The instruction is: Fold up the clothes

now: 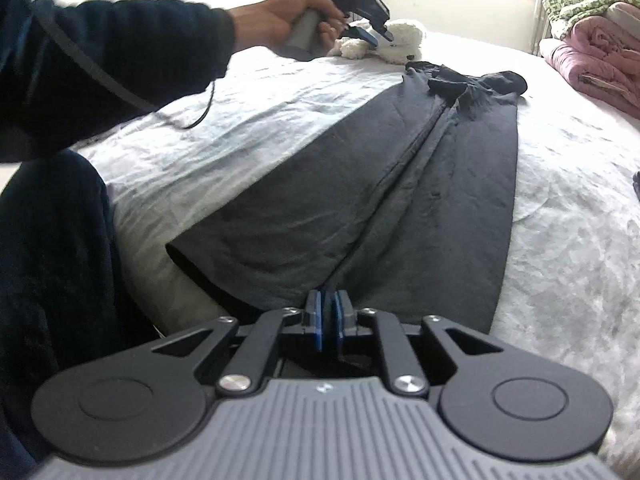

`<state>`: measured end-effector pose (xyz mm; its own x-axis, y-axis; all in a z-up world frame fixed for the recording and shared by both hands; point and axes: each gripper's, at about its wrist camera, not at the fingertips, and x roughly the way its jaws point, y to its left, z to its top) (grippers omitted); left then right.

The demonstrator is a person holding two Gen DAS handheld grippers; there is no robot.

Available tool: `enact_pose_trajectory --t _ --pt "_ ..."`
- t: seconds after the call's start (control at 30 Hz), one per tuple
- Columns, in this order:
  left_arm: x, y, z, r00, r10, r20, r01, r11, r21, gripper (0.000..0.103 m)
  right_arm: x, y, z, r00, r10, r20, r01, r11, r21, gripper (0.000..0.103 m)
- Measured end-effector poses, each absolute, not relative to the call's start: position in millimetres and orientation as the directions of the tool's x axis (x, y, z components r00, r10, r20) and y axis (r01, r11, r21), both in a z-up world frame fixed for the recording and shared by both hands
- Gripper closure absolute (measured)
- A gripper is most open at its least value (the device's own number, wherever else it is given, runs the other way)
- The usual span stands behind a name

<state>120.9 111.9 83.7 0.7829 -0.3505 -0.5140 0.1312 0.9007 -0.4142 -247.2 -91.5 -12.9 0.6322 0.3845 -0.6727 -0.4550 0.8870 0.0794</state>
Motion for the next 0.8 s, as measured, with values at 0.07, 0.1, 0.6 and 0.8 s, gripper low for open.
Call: enact_pose_trajectory --t 0.07,0.1,0.6,0.8 --pt "103 109 85 0.773 -0.378 -0.510 0.153 0.890 -0.429 0.080 -247 -91 -13 0.637 0.387 -0.667 -0.454 0.887 0.082 0.090" --pt "94 107 85 0.767 -0.392 -0.508 0.164 0.885 -0.436 0.080 -247 -90 -12 0.640 0.388 -0.664 -0.453 0.888 0.083 0.090" --pt "12 36 62 0.591 -0.592 -0.548 0.408 0.805 -0.430 0.077 -201 -151 41 0.649 0.504 -0.570 -0.411 0.862 0.296 0.068" --pt "13 23 47 0.572 -0.592 -0.568 0.468 0.804 -0.367 0.077 -128 -182 54 0.673 0.428 -0.604 -0.352 0.903 0.248 0.068"
